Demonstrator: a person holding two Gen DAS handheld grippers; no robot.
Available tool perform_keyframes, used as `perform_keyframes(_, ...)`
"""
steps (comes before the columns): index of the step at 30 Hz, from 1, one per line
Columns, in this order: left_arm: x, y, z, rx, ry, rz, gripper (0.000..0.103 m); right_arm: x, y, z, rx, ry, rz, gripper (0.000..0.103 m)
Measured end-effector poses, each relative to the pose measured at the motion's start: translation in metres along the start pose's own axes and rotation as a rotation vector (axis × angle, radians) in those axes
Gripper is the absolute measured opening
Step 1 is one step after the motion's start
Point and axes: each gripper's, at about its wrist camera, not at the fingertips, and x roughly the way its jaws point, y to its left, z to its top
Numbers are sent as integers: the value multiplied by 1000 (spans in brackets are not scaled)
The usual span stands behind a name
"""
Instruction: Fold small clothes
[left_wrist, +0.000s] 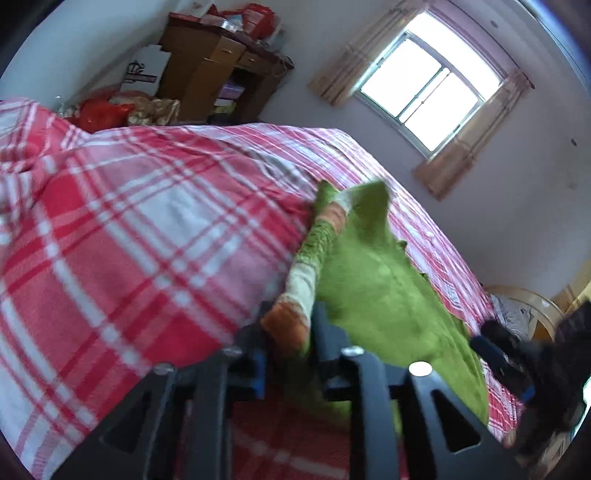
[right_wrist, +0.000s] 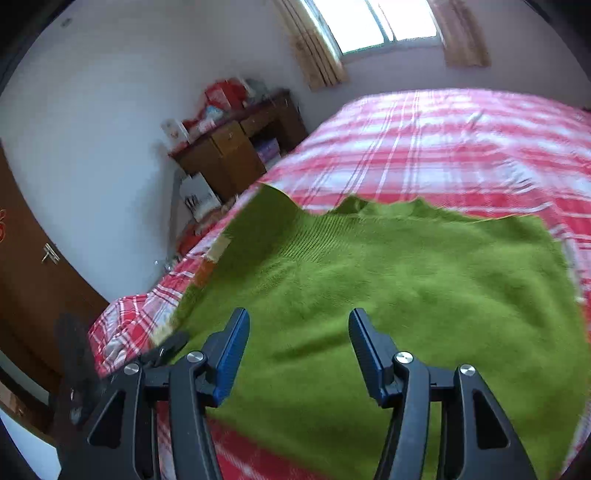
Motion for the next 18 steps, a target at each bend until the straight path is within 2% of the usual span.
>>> perform_keyframes(1, -3, 2, -3, -4, -10, 1, 39, 12, 3, 5, 5, 16, 8, 57)
perform_keyframes(2, -6, 4, -7, -5, -12, -8, 43, 26, 7, 10, 3, 34, 3, 57)
perform_keyframes(5, -8, 5, -9, 8, -8, -30, 48, 69, 20, 30, -10, 71, -16, 57)
perform_keyframes(6, -9, 5, -9, 1, -5, -42, 53, 79, 24, 34, -1, 83, -10, 57)
perform_keyframes(7, -13, 7, -11, -20, -7, -60, 59, 91, 28, 40, 26, 99, 15, 57)
perform_keyframes(10, -18, 8, -14, -67, -23, -123, 71, 113, 40, 56, 61, 135, 86, 57)
perform_keyframes(11, -14, 8, -15, -64, -16, -127, 71, 122, 50, 64, 37, 135, 92, 57)
perform_keyframes(14, -3, 2, -13, -17, -39, -92, 71, 153, 76, 76, -55, 196, 85, 70)
perform_keyframes(18, 4, -3, -10, 6, -47, -84, 71, 206, 103, 76, -198, 321, 8, 70)
